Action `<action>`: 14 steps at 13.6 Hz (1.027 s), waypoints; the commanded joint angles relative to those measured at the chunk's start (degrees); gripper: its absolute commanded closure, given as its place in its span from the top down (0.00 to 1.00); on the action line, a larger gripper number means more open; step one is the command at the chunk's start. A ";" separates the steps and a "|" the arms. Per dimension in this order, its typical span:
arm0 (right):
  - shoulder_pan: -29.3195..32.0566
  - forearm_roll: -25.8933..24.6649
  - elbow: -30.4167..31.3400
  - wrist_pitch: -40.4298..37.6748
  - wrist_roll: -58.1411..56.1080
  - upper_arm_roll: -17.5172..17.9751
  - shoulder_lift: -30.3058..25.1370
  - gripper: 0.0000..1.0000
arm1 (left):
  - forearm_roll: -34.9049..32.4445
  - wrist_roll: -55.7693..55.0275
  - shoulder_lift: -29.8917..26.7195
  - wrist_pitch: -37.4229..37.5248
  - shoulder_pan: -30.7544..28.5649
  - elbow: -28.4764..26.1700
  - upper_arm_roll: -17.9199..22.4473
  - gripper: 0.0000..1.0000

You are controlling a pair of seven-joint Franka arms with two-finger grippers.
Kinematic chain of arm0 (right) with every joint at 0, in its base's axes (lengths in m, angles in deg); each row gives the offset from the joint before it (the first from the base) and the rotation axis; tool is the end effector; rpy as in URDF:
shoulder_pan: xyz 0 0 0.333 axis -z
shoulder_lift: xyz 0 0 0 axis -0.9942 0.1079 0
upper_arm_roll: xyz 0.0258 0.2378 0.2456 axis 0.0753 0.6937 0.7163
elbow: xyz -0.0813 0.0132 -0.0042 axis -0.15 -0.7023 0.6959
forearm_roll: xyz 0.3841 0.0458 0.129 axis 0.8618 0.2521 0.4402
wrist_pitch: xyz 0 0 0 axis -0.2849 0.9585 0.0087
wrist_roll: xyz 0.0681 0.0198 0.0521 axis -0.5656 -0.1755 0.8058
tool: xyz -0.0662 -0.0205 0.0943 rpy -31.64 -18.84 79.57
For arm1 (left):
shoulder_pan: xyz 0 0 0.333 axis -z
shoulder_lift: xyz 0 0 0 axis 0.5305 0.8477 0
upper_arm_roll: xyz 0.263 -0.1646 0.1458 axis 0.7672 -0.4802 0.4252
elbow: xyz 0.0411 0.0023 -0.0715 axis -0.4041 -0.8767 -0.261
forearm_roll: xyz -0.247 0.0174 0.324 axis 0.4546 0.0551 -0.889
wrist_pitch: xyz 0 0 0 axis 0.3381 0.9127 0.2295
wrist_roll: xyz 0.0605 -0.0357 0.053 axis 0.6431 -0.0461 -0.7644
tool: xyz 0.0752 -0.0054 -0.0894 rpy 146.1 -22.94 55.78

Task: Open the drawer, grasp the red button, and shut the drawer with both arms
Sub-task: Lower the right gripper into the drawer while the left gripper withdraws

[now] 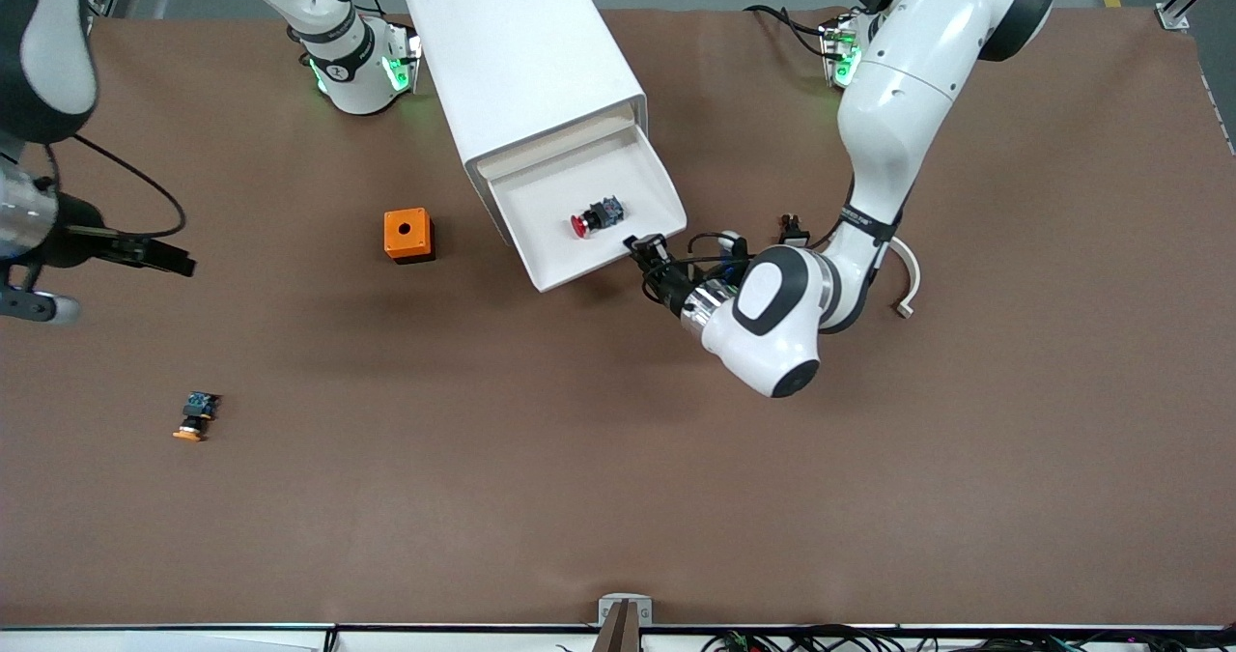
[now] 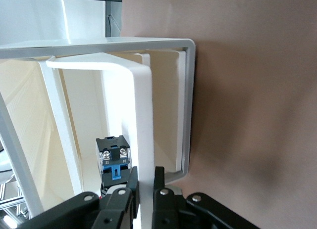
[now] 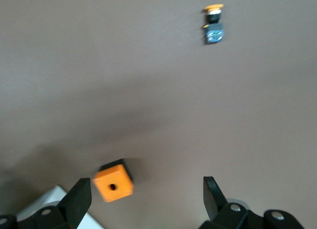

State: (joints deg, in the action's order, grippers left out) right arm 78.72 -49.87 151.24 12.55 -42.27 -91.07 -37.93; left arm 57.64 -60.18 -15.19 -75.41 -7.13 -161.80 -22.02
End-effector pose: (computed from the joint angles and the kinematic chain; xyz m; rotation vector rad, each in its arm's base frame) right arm 0.5962 0.0033 0.5385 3.0968 -0.4328 -0.2442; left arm 0.5875 -0.4315 0.2335 -1.1491 -2.0728 1.3781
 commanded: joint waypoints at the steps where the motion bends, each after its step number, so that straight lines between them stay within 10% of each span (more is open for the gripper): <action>1: -7.89 0.44 -1.08 -0.43 14.75 -0.26 0.27 1.00 | -0.15 4.45 -0.08 -0.28 -0.47 0.64 0.43 0.59; 2: -11.40 0.44 -1.08 0.01 20.20 -0.26 0.27 1.00 | -0.15 4.46 -0.25 -0.19 -0.47 0.64 0.43 0.89; 3: -14.65 0.44 -1.08 1.06 25.47 -0.26 0.27 1.00 | -0.24 4.37 -0.34 -0.19 -0.56 0.64 0.52 0.99; 14: -40.51 0.52 2.26 20.39 71.29 -0.26 7.12 1.00 | -14.45 10.43 -6.40 6.39 -9.69 0.81 5.36 0.99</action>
State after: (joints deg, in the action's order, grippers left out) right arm 40.56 -49.56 153.67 30.78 24.32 -90.44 -32.05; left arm 47.04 -50.98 -19.62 -70.45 -15.24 -160.16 -16.68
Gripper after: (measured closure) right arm 0.000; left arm 0.009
